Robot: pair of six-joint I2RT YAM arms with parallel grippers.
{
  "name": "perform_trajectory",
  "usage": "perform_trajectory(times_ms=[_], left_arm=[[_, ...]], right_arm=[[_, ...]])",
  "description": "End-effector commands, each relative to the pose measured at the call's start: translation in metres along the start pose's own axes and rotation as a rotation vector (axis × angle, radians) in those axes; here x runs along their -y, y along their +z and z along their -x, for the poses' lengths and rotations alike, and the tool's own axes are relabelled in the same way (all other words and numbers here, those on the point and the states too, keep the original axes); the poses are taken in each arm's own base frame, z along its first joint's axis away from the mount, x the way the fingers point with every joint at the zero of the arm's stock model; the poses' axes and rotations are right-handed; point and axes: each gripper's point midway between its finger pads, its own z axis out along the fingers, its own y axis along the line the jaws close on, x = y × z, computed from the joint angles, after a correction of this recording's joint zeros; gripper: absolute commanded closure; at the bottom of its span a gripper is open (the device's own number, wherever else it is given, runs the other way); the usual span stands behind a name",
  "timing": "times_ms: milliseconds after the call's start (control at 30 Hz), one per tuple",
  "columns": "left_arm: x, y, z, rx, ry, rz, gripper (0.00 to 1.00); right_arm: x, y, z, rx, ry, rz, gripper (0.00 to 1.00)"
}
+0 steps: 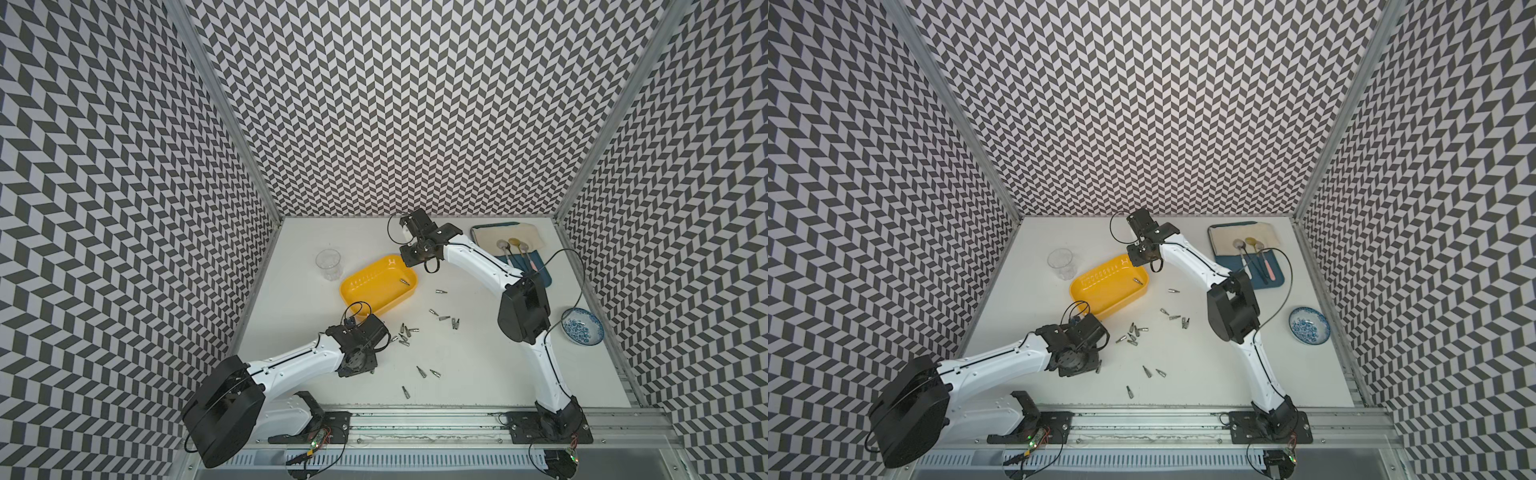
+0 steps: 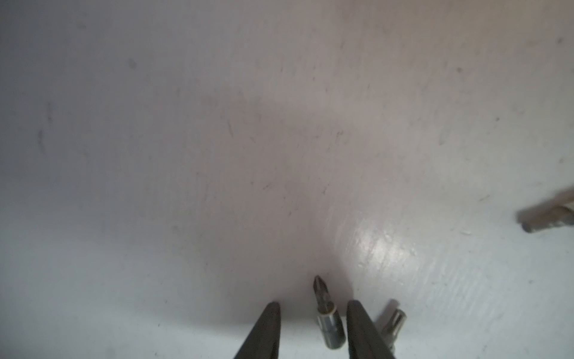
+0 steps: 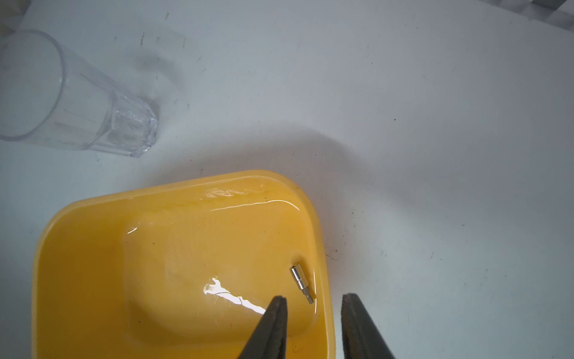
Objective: Put the bit on the desktop into the storage box
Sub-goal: Pick up the screwdriver bit from the center of the board, then place the screwdriver bit in the storage box.
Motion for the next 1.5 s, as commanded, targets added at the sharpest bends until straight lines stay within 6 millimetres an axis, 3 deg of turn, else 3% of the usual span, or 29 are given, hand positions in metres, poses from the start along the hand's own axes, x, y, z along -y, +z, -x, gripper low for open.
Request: perform_trajectory(times_ms=[0,133,267,567,667,833,1000,1167,1300,1467], left_arm=[[0.003,0.009,-0.006,-0.033,0.005,-0.015,0.67],[0.001,0.012,-0.009,-0.045,0.009,-0.013,0.75],[0.002,0.013,-0.009,-0.045,0.016,-0.013,0.76],[0.002,0.017,-0.012,-0.054,0.031,-0.021,0.99],[0.005,0.018,-0.012,-0.053,0.041,-0.033,1.00],[0.012,0.013,-0.010,-0.060,0.067,-0.051,1.00],[0.029,-0.016,0.009,-0.006,0.102,-0.093,1.00],[0.049,-0.057,0.038,0.079,0.140,-0.132,1.00],[0.063,-0.083,0.069,0.138,0.158,-0.171,1.00],[0.077,-0.095,0.116,0.185,0.187,-0.197,1.00]], right_arm=[[0.007,-0.027,0.013,0.052,0.010,-0.016,0.66],[0.028,-0.036,0.006,0.040,0.043,-0.054,0.66],[0.054,-0.049,-0.003,0.035,0.083,-0.099,0.66],[0.108,-0.085,-0.035,0.033,0.200,-0.196,0.65],[0.126,-0.094,-0.056,0.015,0.257,-0.229,0.59],[0.158,-0.104,-0.098,-0.019,0.358,-0.283,0.39],[0.178,-0.113,-0.133,-0.057,0.423,-0.312,0.36],[0.181,-0.114,-0.155,-0.080,0.481,-0.297,0.36],[0.181,-0.114,-0.171,-0.102,0.510,-0.295,0.36],[0.180,-0.114,-0.187,-0.125,0.529,-0.297,0.35]])
